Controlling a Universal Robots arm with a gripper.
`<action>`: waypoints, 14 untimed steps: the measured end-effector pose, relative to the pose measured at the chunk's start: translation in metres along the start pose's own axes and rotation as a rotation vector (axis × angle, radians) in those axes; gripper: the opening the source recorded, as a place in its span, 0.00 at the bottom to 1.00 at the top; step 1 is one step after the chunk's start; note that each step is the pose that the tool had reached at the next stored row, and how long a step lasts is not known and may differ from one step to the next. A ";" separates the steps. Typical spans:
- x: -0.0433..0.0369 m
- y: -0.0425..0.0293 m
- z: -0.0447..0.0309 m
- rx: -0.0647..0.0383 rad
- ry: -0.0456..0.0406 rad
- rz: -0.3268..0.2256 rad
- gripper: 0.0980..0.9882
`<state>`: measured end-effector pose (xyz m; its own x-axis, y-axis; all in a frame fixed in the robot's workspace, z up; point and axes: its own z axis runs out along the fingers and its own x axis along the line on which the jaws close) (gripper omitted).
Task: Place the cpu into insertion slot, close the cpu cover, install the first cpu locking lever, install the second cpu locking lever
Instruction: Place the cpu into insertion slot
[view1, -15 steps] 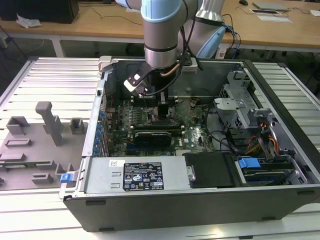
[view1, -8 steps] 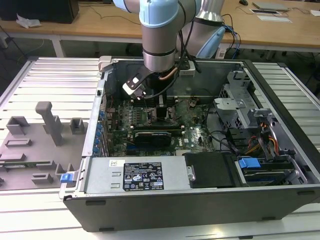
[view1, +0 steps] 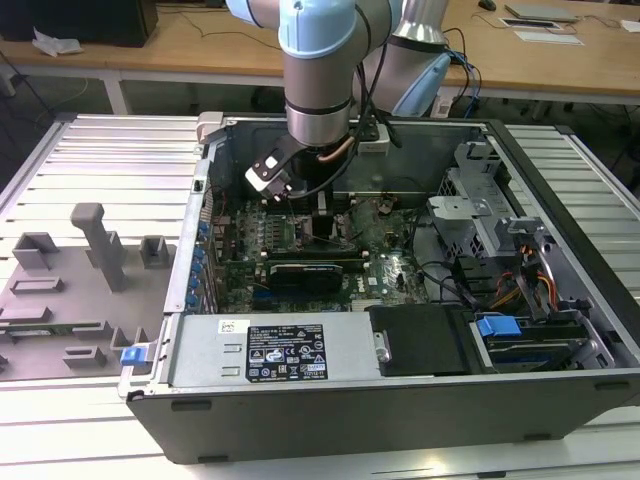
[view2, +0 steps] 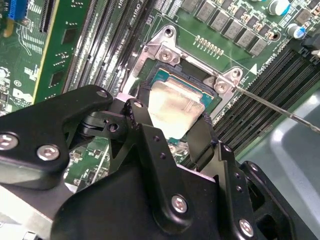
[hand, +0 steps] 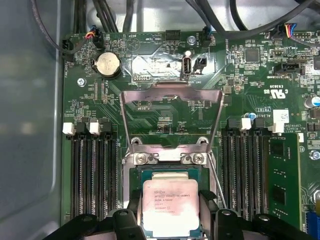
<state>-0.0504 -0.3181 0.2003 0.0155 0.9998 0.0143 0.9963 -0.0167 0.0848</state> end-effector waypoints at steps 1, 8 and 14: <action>0.0008 0.0000 0.0002 0.000 0.0000 0.000 0.50; 0.0009 0.0000 0.0005 0.000 0.0000 0.000 0.51; 0.0009 -0.0001 0.0005 0.000 0.0000 0.000 0.58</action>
<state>-0.0504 -0.3171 0.1998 0.0155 0.9998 0.0143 0.9963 -0.0167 0.0848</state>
